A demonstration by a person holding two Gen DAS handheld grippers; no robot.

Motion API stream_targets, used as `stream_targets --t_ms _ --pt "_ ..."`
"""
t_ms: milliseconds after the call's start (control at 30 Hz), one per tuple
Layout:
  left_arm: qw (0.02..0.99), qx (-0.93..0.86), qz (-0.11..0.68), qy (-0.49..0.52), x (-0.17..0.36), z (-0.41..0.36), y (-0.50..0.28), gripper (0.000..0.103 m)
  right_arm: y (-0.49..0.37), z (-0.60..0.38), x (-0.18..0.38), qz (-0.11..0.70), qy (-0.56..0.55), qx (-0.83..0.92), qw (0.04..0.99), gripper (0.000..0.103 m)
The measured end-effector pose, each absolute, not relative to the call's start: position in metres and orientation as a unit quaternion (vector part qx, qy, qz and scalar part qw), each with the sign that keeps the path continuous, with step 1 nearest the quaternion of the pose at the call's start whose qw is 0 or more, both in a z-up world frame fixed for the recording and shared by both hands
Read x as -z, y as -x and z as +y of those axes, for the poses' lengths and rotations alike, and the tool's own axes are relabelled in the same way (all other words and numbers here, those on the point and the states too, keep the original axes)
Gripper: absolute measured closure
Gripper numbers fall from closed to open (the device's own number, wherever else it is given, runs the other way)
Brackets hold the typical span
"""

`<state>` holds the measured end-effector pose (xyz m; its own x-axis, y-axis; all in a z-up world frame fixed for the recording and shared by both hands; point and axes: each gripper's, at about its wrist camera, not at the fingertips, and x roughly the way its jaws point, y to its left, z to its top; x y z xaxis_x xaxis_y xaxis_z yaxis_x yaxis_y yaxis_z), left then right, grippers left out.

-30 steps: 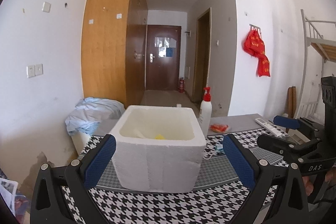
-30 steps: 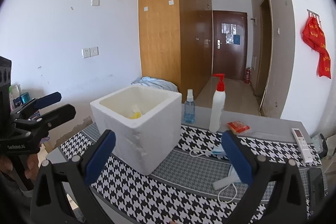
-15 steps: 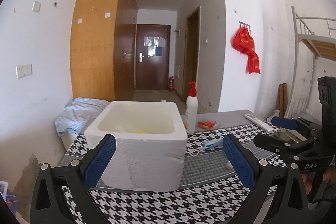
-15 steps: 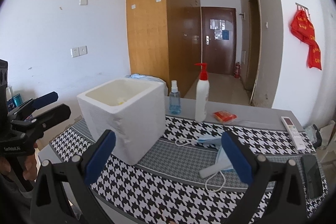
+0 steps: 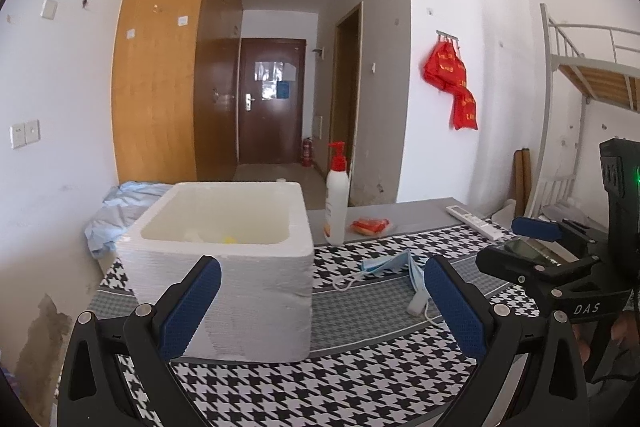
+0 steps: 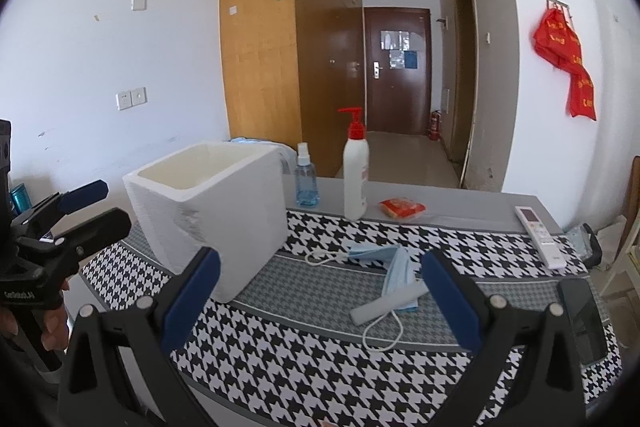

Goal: Organize soft objects
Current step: 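Move both tools toward the blue face mask and white foam stick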

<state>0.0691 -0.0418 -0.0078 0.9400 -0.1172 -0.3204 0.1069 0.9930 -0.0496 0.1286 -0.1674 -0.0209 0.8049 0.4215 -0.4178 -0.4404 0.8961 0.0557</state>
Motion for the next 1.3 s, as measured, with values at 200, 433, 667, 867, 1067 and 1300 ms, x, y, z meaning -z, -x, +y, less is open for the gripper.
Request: stream_targets --t_ms 200,433,667,867,1067,1300 --pt "0.983 0.071 0.167 0.013 0.009 -0.052 -0.074 0.001 -0.128 -0.18 0.022 0.217 0.015 -0.209 0.953 0.001" --pt "0.982 0.085 0.171 0.009 0.011 -0.06 -0.08 0.001 -0.128 -0.19 0.024 0.222 0.014 -0.188 0.957 0.001" --pt "0.979 0.099 0.176 0.002 0.013 -0.07 -0.085 0.001 -0.126 -0.2 0.025 0.223 0.01 -0.176 0.959 0.001" --pt "0.977 0.109 0.182 0.0 0.016 -0.076 -0.093 0.001 -0.128 -0.208 0.029 0.227 0.007 -0.164 0.96 0.001" --pt "0.975 0.12 0.187 -0.009 0.021 -0.085 -0.102 0.001 -0.135 -0.215 0.033 0.233 0.002 -0.156 0.96 0.001" --pt "0.971 0.13 0.201 -0.009 0.027 -0.093 -0.116 0.001 -0.143 -0.221 0.039 0.243 -0.002 -0.152 0.958 0.001"
